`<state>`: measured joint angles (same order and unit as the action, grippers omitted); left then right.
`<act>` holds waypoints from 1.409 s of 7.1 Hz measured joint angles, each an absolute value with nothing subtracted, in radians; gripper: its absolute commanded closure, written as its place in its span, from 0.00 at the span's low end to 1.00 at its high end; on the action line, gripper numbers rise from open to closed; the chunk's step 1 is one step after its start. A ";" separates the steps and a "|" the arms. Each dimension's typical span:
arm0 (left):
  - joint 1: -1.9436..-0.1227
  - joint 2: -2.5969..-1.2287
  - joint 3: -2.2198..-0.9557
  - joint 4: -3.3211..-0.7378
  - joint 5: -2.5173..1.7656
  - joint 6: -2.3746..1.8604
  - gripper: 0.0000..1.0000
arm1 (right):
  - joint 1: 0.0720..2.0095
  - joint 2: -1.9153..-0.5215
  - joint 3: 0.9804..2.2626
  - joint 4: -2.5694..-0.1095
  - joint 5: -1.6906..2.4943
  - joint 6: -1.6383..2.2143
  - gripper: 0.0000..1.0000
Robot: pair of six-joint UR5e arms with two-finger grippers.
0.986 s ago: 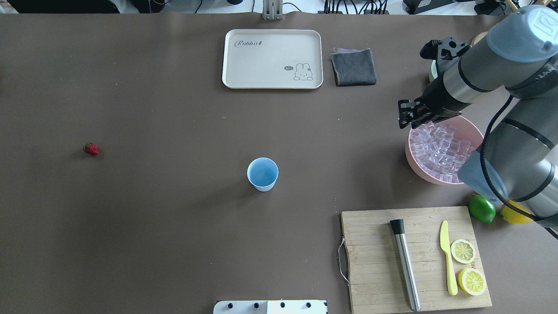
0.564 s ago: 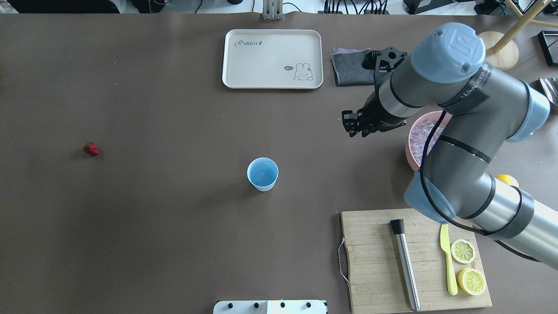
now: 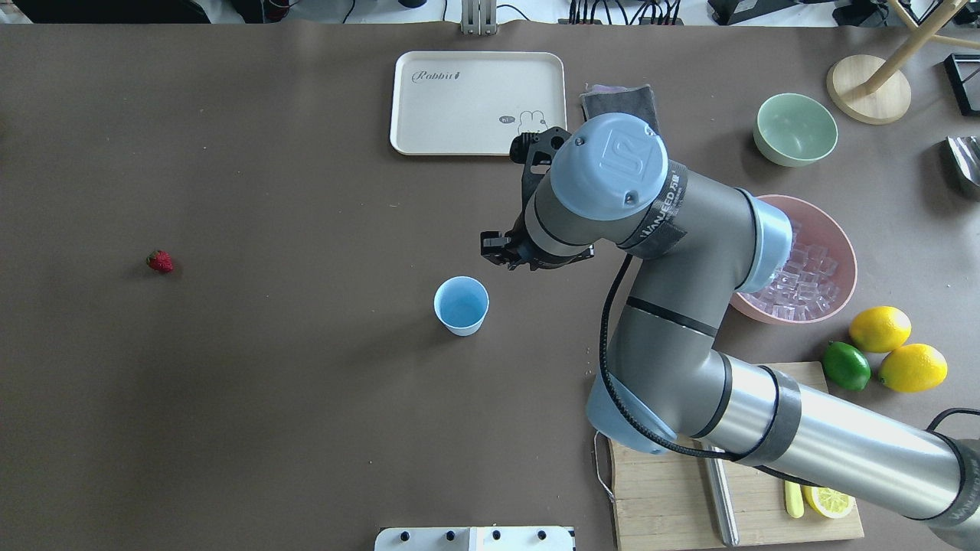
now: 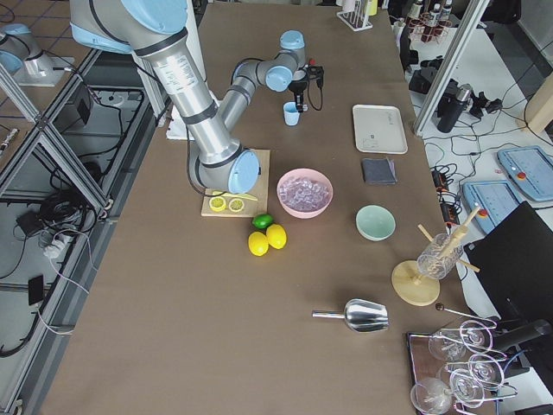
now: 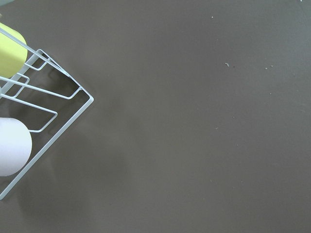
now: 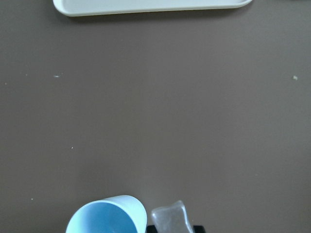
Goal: Put ice and strawberries in cup
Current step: 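Carry the ice cube with the right gripper over the blue cup, then open the right gripper to drop the ice cube into the blue cup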
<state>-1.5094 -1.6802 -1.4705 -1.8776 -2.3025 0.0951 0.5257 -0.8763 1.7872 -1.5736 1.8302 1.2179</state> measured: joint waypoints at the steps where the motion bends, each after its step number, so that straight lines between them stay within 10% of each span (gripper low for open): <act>1: -1.509 -1.680 -1.469 -1.878 -2.303 0.095 0.02 | 0.489 -0.860 1.778 -1.572 1.799 1.237 1.00; 4: -1.509 -1.685 -1.459 -1.878 -2.302 0.095 0.02 | 0.429 -0.815 1.729 -1.564 1.740 1.265 1.00; 5: -1.509 -1.686 -1.455 -1.878 -2.303 0.095 0.02 | 0.422 -0.790 1.701 -1.563 1.733 1.273 0.86; 6: -1.509 -1.687 -1.453 -1.878 -2.302 0.095 0.02 | 0.418 -0.778 1.687 -1.563 1.730 1.277 0.20; 7: -1.509 -1.687 -1.452 -1.878 -2.303 0.096 0.02 | 0.417 -0.775 1.680 -1.563 1.729 1.279 0.01; 10: -1.509 -1.687 -1.450 -1.878 -2.303 0.097 0.02 | 0.419 -0.773 1.685 -1.565 1.722 1.309 0.00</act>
<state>-1.5094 -1.6874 -1.4502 -1.8776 -2.3025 0.0966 0.4189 -0.7728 1.6847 -1.5655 1.7223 1.3095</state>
